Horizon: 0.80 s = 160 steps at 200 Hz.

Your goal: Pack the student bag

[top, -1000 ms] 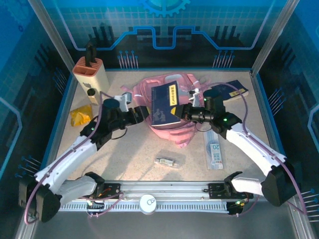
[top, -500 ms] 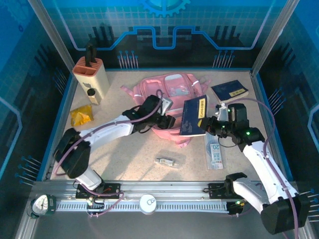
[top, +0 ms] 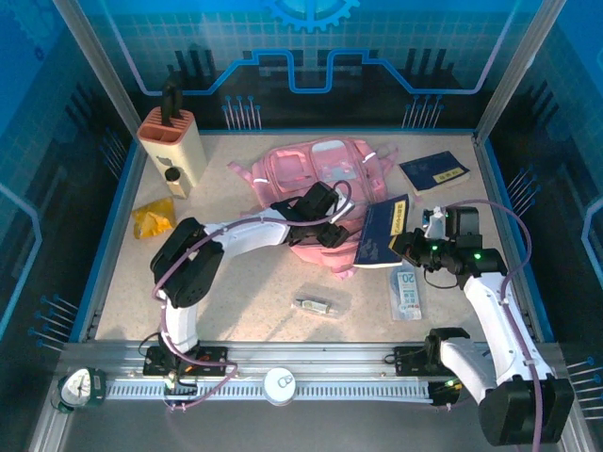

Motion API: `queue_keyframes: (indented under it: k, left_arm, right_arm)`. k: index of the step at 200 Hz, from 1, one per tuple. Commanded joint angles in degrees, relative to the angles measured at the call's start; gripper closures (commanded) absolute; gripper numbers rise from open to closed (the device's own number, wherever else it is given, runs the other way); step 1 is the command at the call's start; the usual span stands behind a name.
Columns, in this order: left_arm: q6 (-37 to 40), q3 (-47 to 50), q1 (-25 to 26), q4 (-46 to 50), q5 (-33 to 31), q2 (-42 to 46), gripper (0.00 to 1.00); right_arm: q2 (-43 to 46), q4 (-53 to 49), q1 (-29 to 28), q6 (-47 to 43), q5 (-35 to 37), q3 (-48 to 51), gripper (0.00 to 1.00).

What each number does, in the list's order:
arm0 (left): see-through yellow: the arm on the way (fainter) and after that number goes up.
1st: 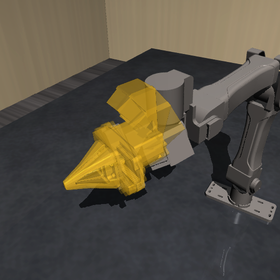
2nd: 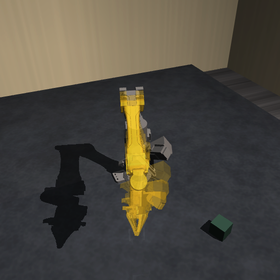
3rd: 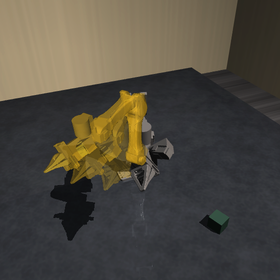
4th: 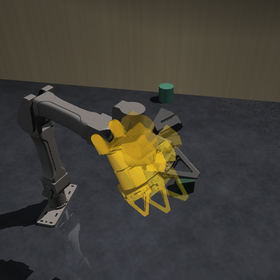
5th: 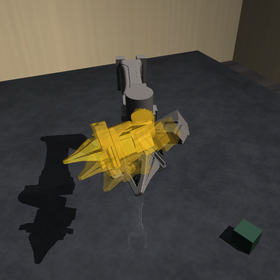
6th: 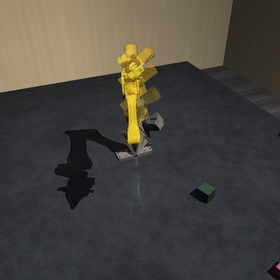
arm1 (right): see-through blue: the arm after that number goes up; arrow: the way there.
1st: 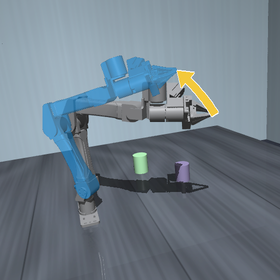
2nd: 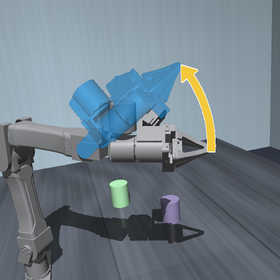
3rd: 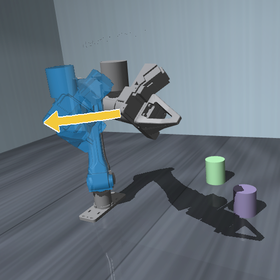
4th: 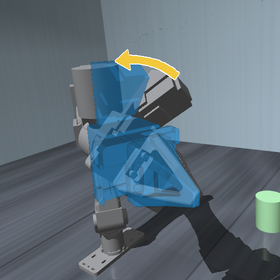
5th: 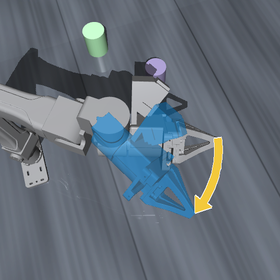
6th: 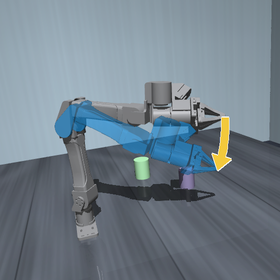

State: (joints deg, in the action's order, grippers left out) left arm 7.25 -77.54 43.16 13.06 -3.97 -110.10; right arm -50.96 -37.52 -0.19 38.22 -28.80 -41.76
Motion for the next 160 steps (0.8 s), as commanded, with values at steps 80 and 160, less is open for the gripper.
queue_keyframes:
  k: [80,160]
  left_arm:
    - [6.19,-11.3,0.39,2.2,-12.17,-9.05,0.37]
    - [7.08,-13.06,-0.5,3.45,-12.93,-10.06,0.68]
  right_arm:
    - [1.56,-0.28,1.32,-1.04,-2.32,-0.04,0.98]
    - [2.06,-0.62,1.46,-0.73,-2.43,-0.61,0.98]
